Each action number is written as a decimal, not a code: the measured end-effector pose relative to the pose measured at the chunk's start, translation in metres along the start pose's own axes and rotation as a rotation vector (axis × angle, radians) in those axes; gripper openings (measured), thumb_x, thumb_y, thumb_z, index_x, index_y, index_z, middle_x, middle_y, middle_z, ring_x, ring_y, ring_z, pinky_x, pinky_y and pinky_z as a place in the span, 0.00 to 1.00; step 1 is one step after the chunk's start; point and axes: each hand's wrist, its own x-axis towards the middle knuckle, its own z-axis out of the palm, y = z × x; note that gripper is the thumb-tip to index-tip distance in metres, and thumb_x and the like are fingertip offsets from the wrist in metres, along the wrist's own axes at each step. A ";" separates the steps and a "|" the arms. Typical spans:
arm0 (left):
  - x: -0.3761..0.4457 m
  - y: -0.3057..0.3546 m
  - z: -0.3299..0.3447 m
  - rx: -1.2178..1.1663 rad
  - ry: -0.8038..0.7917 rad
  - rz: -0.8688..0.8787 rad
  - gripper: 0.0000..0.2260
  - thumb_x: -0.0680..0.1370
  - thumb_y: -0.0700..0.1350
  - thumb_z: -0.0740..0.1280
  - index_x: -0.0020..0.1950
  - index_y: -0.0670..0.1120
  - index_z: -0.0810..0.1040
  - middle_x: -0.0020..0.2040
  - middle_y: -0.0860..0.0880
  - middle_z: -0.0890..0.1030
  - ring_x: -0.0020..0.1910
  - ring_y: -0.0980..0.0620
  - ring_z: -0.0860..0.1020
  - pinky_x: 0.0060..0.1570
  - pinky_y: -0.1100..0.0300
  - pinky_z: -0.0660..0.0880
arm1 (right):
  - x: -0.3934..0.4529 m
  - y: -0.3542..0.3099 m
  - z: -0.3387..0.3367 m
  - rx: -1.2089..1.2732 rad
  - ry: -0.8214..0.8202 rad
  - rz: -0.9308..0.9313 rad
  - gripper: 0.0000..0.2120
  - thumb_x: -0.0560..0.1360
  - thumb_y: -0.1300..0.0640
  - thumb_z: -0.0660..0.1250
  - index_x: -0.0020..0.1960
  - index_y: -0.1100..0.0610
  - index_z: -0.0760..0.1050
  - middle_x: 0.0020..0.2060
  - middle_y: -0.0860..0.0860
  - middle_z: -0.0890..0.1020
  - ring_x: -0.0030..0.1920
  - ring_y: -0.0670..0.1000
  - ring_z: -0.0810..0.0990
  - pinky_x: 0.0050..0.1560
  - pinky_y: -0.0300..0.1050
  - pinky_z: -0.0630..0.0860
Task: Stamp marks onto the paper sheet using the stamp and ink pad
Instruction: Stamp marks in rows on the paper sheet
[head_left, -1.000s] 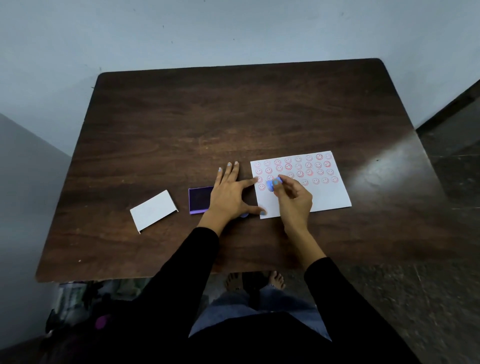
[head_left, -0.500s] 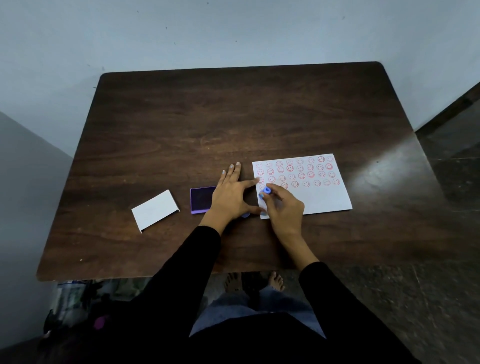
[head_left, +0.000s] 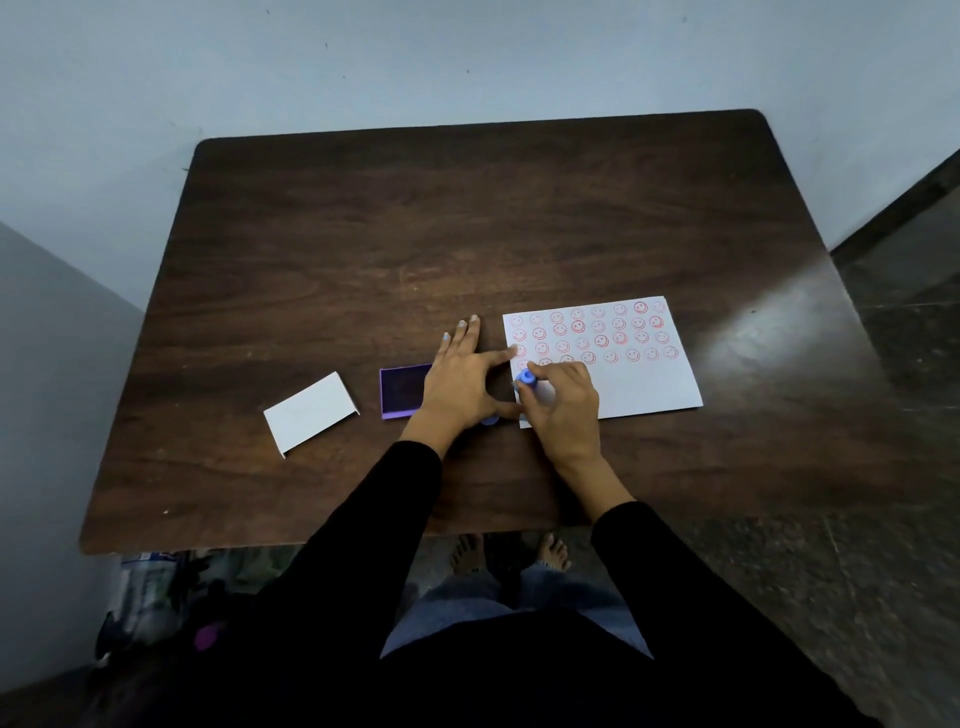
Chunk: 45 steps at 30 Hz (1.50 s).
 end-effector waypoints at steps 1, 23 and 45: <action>0.000 0.000 0.000 -0.001 0.000 0.000 0.37 0.65 0.59 0.74 0.72 0.56 0.65 0.78 0.40 0.47 0.78 0.45 0.46 0.76 0.52 0.43 | 0.001 -0.001 0.000 0.020 -0.003 0.034 0.06 0.67 0.64 0.73 0.42 0.65 0.78 0.38 0.61 0.82 0.43 0.61 0.78 0.44 0.48 0.72; 0.001 0.001 0.000 0.010 -0.002 0.000 0.37 0.65 0.58 0.74 0.71 0.56 0.66 0.78 0.40 0.47 0.78 0.44 0.46 0.75 0.50 0.42 | 0.006 -0.001 -0.001 0.060 -0.049 0.152 0.08 0.67 0.60 0.74 0.41 0.62 0.77 0.40 0.58 0.83 0.46 0.59 0.76 0.40 0.38 0.57; 0.000 0.001 0.001 0.002 -0.014 -0.010 0.37 0.65 0.58 0.74 0.72 0.57 0.65 0.78 0.40 0.46 0.78 0.45 0.45 0.75 0.50 0.41 | 0.008 -0.006 0.000 0.051 -0.087 0.215 0.08 0.67 0.60 0.74 0.41 0.61 0.76 0.40 0.56 0.82 0.46 0.56 0.75 0.39 0.36 0.56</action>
